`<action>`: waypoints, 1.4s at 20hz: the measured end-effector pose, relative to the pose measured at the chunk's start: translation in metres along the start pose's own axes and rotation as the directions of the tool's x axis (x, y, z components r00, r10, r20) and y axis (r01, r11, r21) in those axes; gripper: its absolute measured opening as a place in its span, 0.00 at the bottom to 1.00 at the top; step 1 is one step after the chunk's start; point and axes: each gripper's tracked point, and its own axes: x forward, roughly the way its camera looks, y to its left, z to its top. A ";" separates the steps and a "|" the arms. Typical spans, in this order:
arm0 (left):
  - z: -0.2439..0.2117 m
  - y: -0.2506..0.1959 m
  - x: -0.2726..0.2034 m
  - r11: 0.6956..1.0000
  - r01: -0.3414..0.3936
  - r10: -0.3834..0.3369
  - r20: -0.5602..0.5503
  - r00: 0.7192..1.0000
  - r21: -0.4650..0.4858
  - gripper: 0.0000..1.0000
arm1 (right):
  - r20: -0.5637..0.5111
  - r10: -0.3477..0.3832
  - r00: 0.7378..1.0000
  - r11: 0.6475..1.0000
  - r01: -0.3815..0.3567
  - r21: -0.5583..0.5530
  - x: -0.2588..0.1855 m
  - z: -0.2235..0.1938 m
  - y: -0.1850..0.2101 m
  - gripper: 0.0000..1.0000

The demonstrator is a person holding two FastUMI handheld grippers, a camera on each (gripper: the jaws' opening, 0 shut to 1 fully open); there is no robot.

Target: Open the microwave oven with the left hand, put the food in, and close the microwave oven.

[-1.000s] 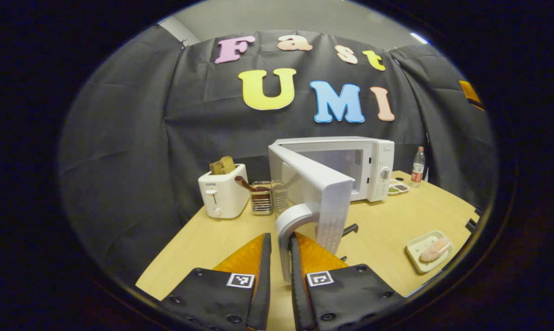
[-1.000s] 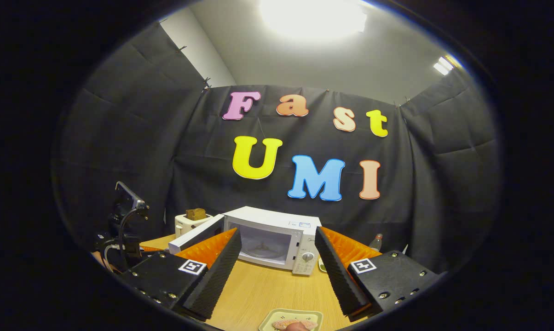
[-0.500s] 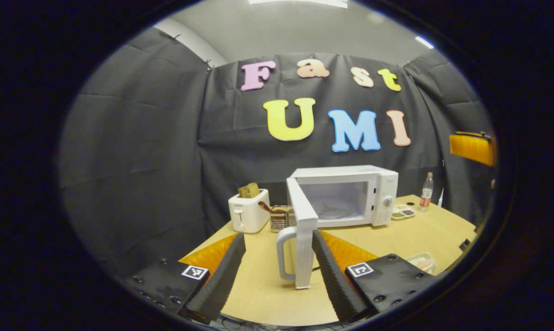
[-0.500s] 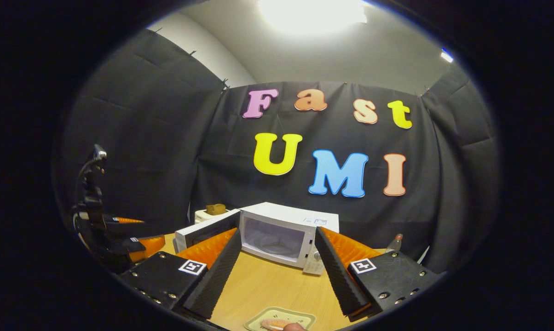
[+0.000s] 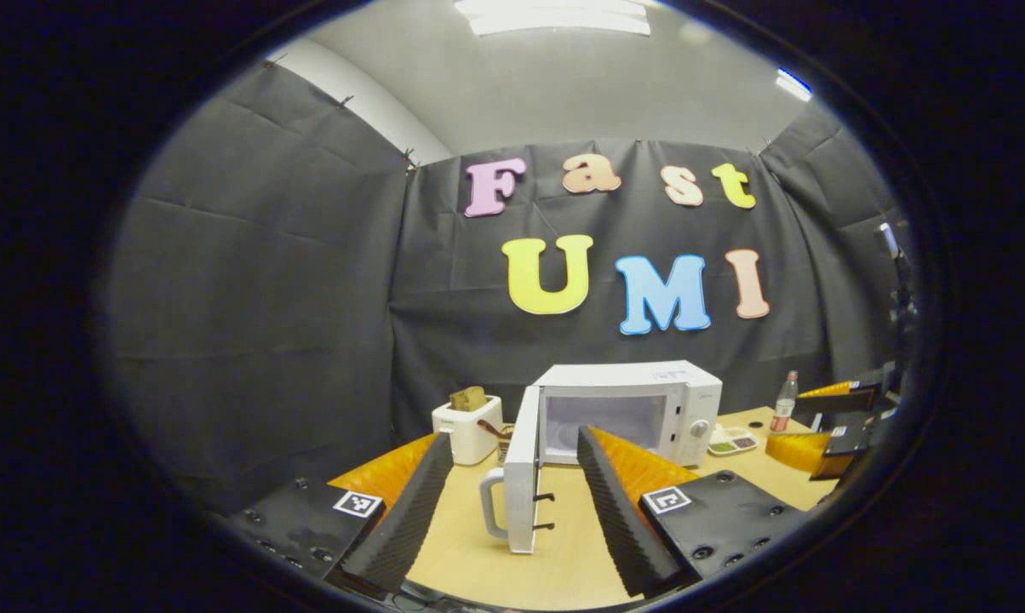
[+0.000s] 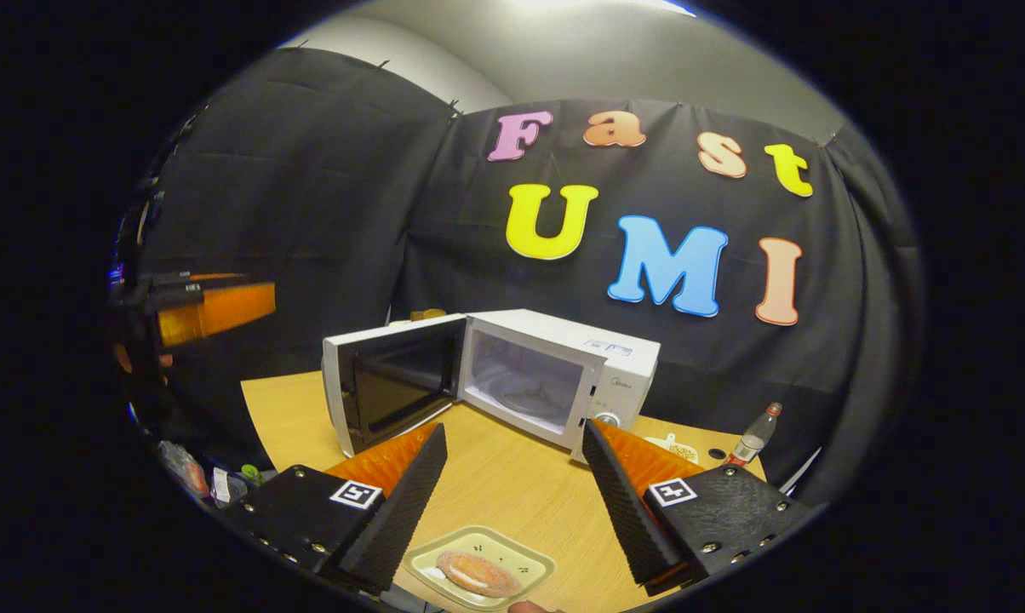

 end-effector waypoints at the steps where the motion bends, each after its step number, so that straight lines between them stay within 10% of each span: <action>1: 0.006 -0.002 -0.004 1.000 -0.012 0.012 0.010 1.000 0.001 0.95 | -0.027 0.019 0.999 1.000 -0.020 -0.009 0.002 -0.011 0.000 0.98; 14: 0.037 -0.035 -0.035 0.996 -0.089 0.088 0.061 0.994 0.026 0.95 | -0.298 0.295 0.908 0.941 -0.330 -0.072 -0.004 -0.141 0.038 0.99; 22: 0.038 -0.022 -0.054 0.985 -0.171 0.169 0.061 0.984 0.025 0.94 | -0.439 0.364 0.821 0.900 -0.432 -0.060 -0.006 -0.201 0.049 0.99; 28: 0.038 -0.020 -0.061 0.978 -0.206 0.204 0.061 0.977 0.039 0.94 | -0.469 0.350 0.811 0.890 -0.444 -0.103 0.003 -0.217 0.044 0.94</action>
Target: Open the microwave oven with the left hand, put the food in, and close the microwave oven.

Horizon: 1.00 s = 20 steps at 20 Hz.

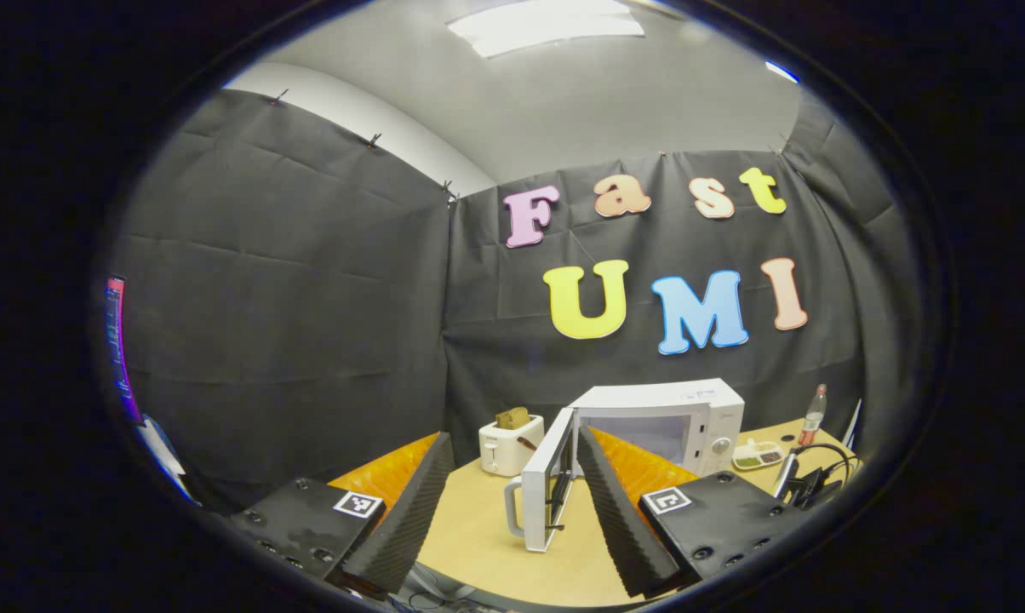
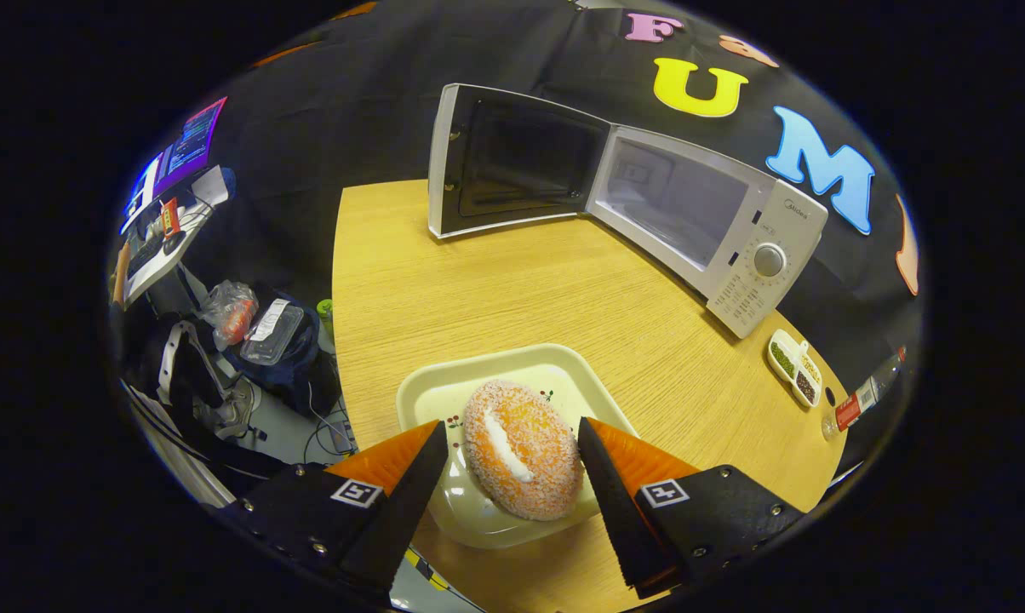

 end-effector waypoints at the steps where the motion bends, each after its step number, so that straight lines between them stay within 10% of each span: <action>1: -0.001 0.001 -0.002 1.000 -0.003 0.003 0.002 1.000 0.005 0.95 | -0.009 -0.002 1.000 1.000 0.002 -0.004 0.002 -0.002 -0.003 0.95; 14: 0.002 0.000 -0.001 1.000 -0.014 0.014 0.022 1.000 0.007 0.94 | -0.018 -0.053 0.998 0.990 0.051 -0.135 0.009 0.000 -0.011 0.64; 20: 0.004 0.005 0.036 1.000 0.015 -0.014 0.058 0.998 -0.021 0.95 | 0.078 -0.141 0.987 0.976 0.151 -0.153 -0.004 0.052 -0.035 0.66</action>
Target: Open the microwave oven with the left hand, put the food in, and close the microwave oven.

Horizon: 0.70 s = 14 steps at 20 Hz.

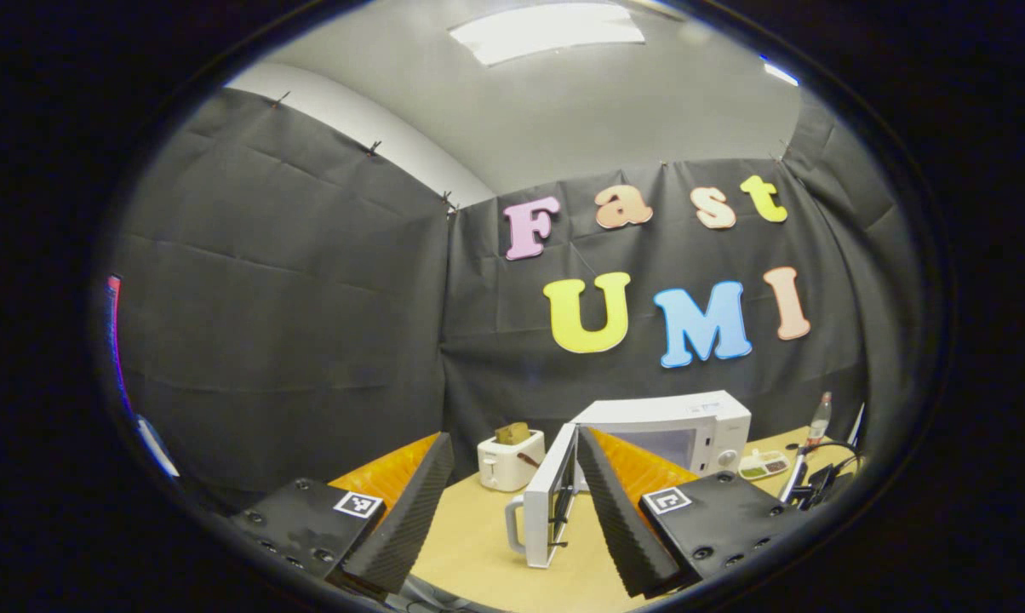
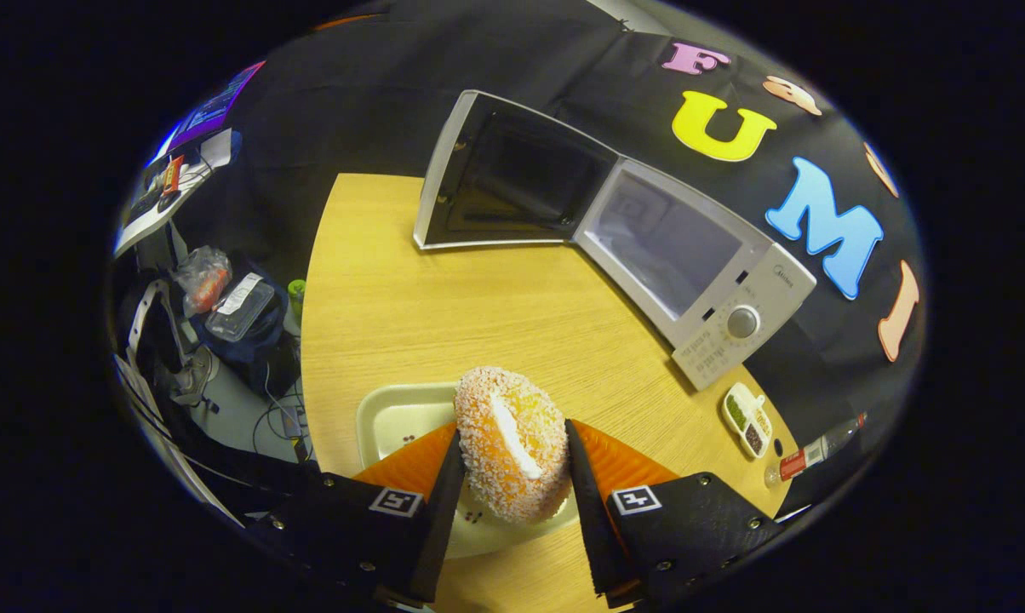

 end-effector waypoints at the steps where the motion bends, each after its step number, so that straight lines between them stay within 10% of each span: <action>1: -0.002 0.002 0.007 1.000 0.003 -0.003 0.001 1.000 -0.005 0.95 | 0.010 -0.017 1.000 1.000 0.017 0.003 0.001 0.009 -0.006 0.66; 14: -0.013 0.044 0.101 1.000 0.011 -0.011 0.023 1.000 -0.020 0.95 | 0.137 -0.216 0.967 0.969 0.194 0.155 0.049 0.142 -0.095 0.66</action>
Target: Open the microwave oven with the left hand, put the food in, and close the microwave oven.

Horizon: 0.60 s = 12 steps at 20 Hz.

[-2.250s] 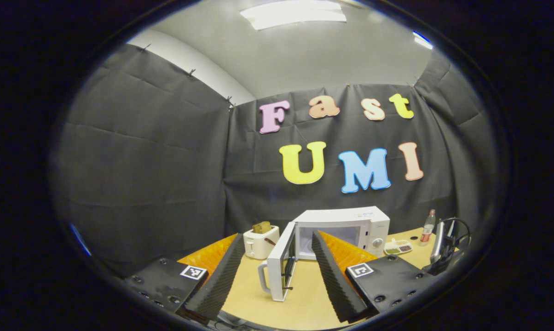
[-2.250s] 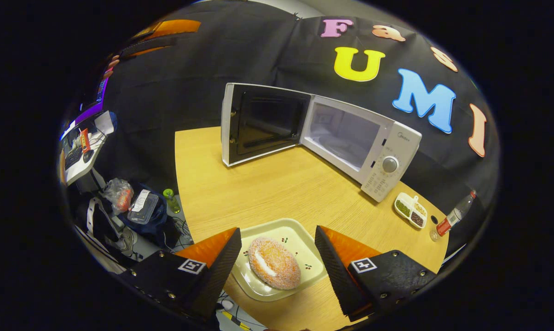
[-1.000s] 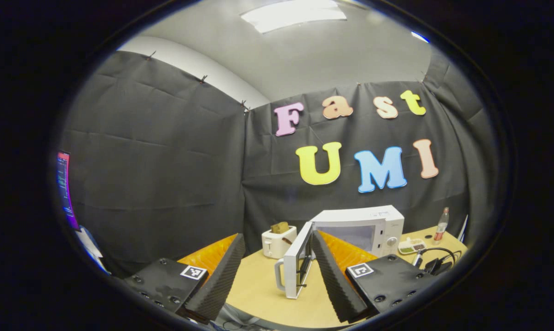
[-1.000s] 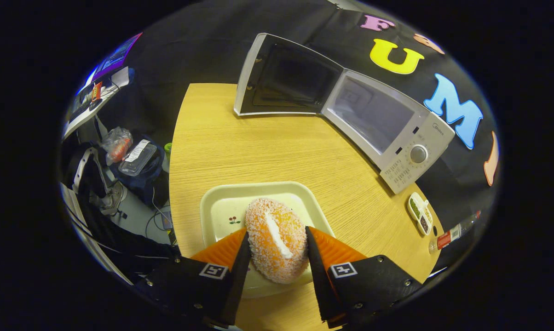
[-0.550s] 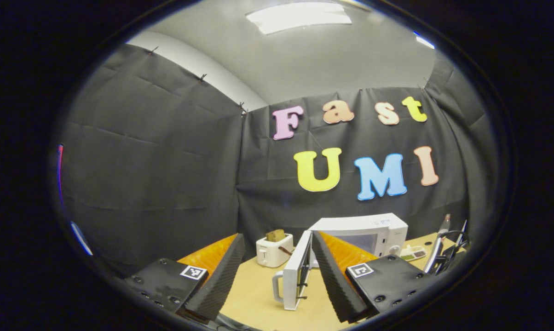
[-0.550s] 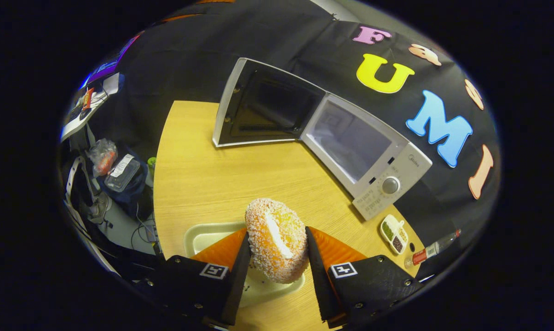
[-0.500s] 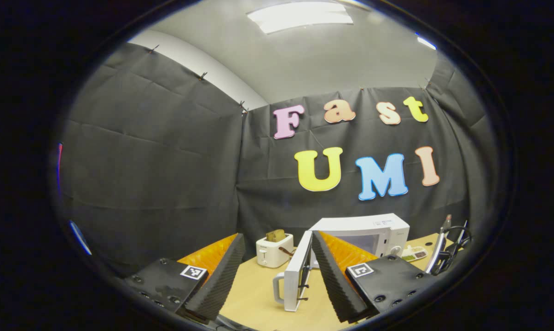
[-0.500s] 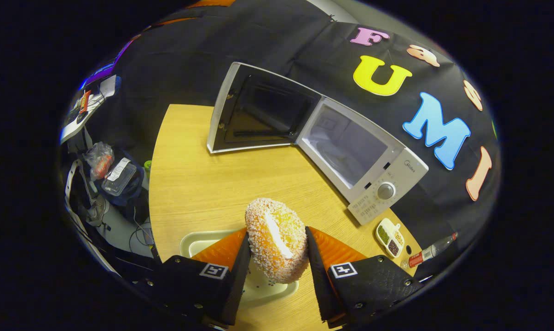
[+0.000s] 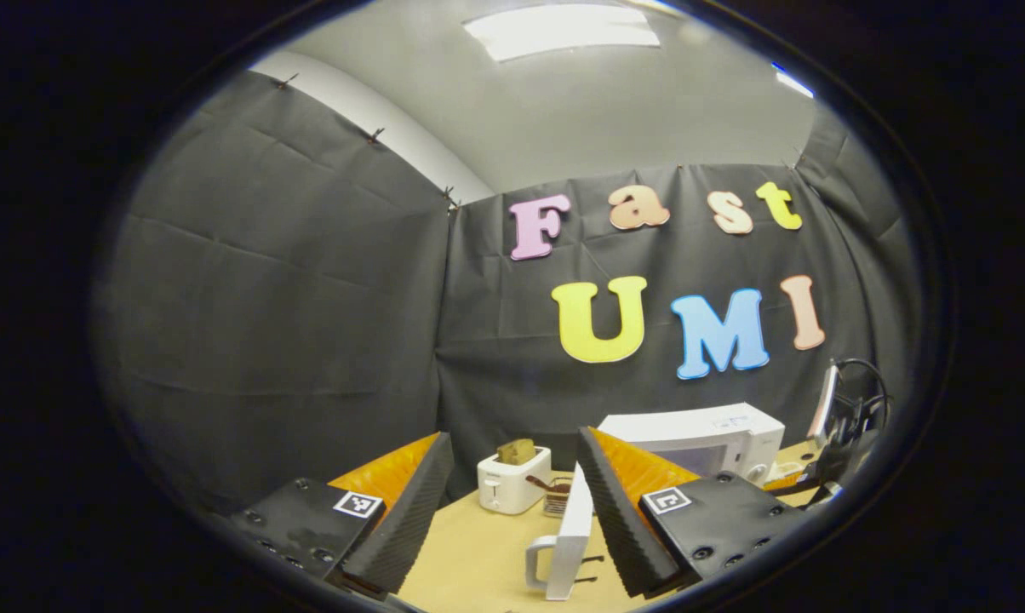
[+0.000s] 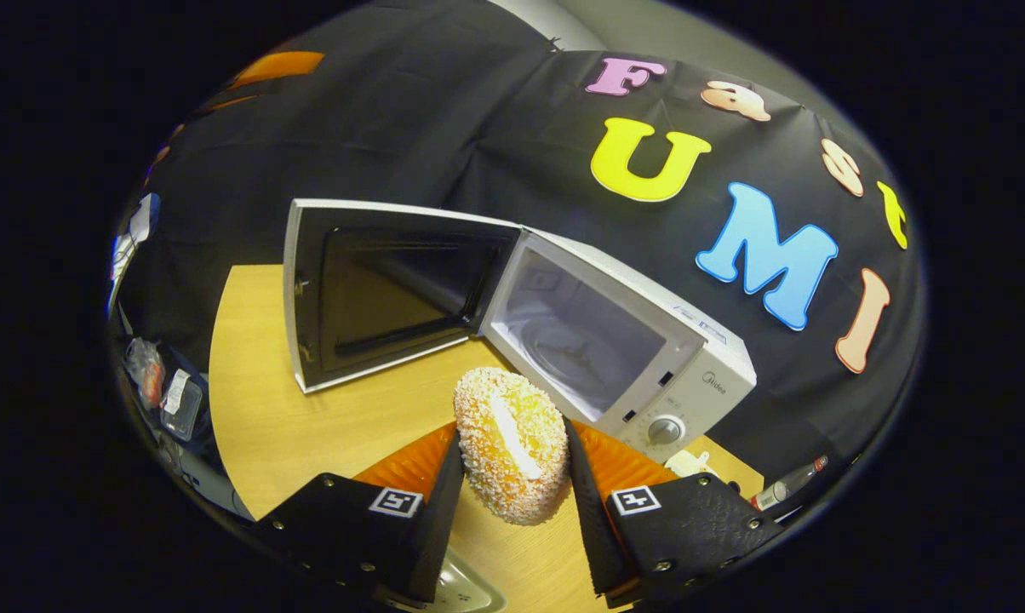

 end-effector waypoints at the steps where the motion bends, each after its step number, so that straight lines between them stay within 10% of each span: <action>1: -0.002 0.004 0.005 1.000 -0.005 0.005 0.000 1.000 0.004 0.95 | 0.011 -0.010 1.000 1.000 0.010 -0.004 0.008 0.008 -0.004 0.66; 12: -0.034 0.058 0.057 0.999 -0.052 0.052 -0.038 0.998 -0.004 0.95 | 0.010 -0.083 0.996 0.994 0.083 -0.065 0.096 0.042 -0.029 0.66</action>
